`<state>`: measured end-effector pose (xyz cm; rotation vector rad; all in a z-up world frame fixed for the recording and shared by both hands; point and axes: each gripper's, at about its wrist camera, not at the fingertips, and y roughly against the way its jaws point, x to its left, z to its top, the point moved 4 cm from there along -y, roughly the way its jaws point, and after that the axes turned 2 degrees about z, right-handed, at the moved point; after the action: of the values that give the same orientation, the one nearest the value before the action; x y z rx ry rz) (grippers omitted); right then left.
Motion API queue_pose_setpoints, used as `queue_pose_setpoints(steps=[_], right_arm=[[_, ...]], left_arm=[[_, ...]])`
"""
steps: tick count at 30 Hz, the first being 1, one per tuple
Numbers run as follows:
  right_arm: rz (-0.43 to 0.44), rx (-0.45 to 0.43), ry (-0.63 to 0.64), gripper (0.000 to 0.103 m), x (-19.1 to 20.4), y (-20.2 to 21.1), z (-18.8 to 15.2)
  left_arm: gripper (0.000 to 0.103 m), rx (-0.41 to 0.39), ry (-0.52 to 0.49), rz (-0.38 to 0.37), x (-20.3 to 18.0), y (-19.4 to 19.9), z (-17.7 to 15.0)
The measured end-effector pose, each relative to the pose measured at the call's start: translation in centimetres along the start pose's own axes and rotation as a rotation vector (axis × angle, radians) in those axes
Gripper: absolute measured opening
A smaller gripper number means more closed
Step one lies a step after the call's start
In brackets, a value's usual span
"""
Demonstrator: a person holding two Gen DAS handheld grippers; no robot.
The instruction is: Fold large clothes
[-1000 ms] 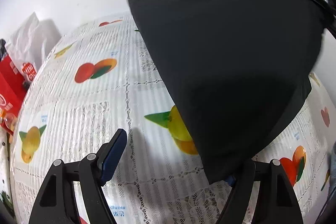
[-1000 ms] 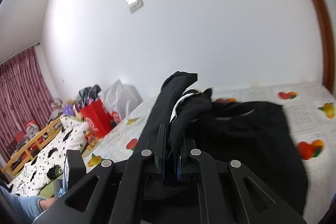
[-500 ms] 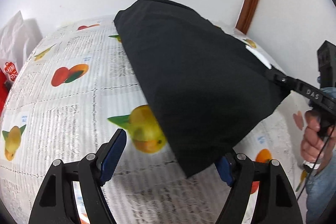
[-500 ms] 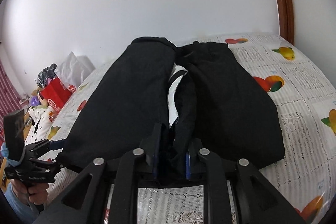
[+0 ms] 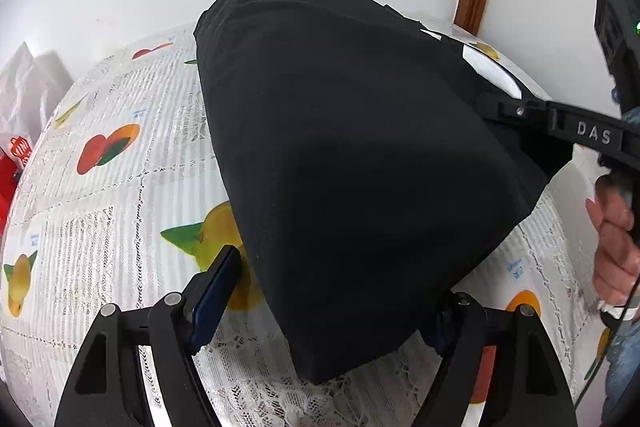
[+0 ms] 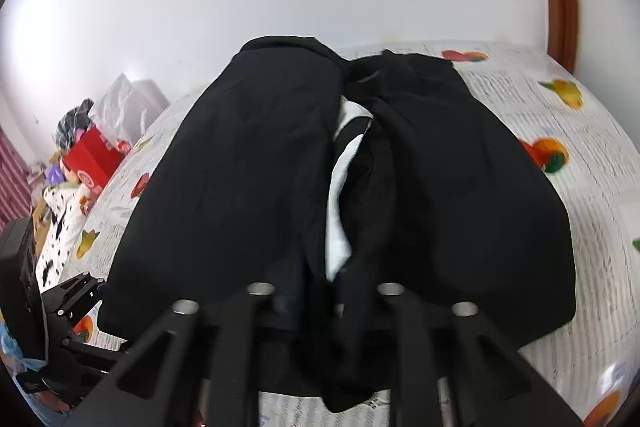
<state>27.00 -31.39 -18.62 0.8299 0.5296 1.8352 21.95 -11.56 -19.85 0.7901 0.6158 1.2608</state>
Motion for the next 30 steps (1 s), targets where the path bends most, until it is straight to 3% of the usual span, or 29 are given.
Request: queue_pose_setpoints(steps=[2, 4, 8, 10, 12, 16, 20, 22, 25, 26, 28, 30], right_arm=[[-0.011, -0.027, 0.059, 0.006, 0.9, 0.7, 0.6], [-0.002, -0.116, 0.091, 0.006, 1.1, 2.7, 1.5], [0.090, -0.343, -0.002, 0.006, -1.2, 8.3, 2.7], [0.080, -0.392, -0.043, 0.006, -2.8, 9.6, 2.5], [0.048, -0.370, -0.066, 0.006, -4.4, 9.2, 2.0], [-0.038, -0.220, -0.106, 0.008, -6.4, 5.9, 0.0], [-0.048, -0.166, -0.119, 0.025, -6.4, 4.5, -0.4], [-0.027, -0.147, -0.133, 0.029, -6.4, 3.9, -0.2], [-0.065, -0.081, -0.134, 0.026, -6.2, 2.5, 0.4], [-0.077, -0.061, -0.122, 0.013, -6.0, 2.1, 0.6], [-0.074, -0.044, -0.072, 0.008, -5.1, 2.1, 1.1], [-0.054, -0.116, -0.026, 0.007, -4.6, 3.7, 1.9]], left_arm=[[0.079, 0.001, 0.002, 0.019, 0.2, -0.2, 0.0], [0.079, 0.000, 0.009, 0.027, 0.3, -0.2, -0.1], [0.079, -0.002, 0.013, 0.037, 0.7, -0.4, 0.1], [0.081, -0.003, 0.006, 0.042, 0.6, -0.5, 0.2], [0.082, -0.007, 0.003, 0.045, 0.5, -0.7, 0.3], [0.079, -0.004, 0.011, 0.022, 0.4, -0.9, 0.6], [0.078, -0.008, 0.024, -0.066, -0.6, -0.9, 1.1], [0.078, -0.003, 0.009, -0.068, -1.5, -1.1, 1.4], [0.082, 0.001, -0.018, -0.010, -2.4, -1.6, 1.7], [0.082, 0.001, -0.022, -0.002, -2.6, -1.7, 1.7], [0.082, -0.002, -0.025, 0.010, -2.9, -1.6, 1.9], [0.082, -0.011, -0.027, 0.021, -3.2, -1.5, 1.9]])
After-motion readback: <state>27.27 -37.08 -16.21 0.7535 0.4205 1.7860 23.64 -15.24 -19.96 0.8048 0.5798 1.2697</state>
